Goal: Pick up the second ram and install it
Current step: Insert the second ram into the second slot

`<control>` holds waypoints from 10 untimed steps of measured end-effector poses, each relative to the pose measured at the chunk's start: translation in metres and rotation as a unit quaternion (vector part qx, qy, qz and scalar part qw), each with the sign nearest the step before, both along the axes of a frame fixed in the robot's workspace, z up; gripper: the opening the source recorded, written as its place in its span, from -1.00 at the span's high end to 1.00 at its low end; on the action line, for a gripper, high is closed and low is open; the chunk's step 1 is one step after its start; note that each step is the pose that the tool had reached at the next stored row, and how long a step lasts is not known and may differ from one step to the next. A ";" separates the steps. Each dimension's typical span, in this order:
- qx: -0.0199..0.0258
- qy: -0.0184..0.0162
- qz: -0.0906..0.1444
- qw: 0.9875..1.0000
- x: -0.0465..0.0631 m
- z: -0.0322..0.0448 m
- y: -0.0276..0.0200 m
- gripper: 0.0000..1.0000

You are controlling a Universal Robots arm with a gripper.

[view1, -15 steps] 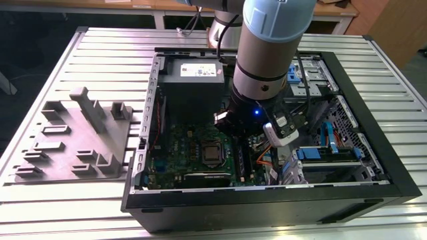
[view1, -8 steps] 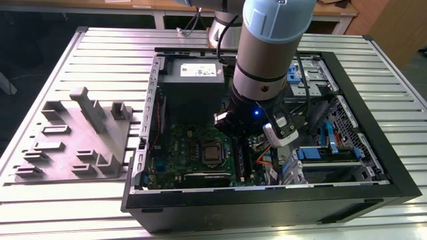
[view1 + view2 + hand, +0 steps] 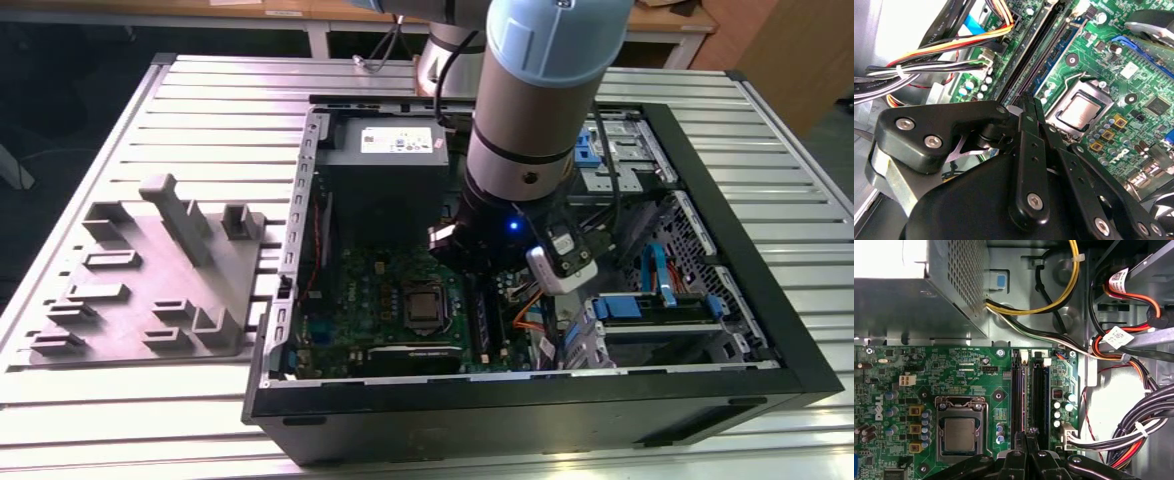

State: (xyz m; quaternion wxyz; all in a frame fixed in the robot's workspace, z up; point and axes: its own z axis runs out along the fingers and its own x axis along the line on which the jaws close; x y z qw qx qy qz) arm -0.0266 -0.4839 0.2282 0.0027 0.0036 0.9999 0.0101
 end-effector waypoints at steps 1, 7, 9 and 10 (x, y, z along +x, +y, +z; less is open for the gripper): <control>0.000 0.000 0.000 1.000 0.000 0.0000 0.0000 0.77; 0.000 0.000 0.000 1.000 0.000 -0.0013 0.0000 0.77; 0.000 0.000 0.000 1.000 0.000 -0.0016 0.0000 0.77; 0.000 0.000 0.000 1.000 0.000 -0.0021 0.0000 0.77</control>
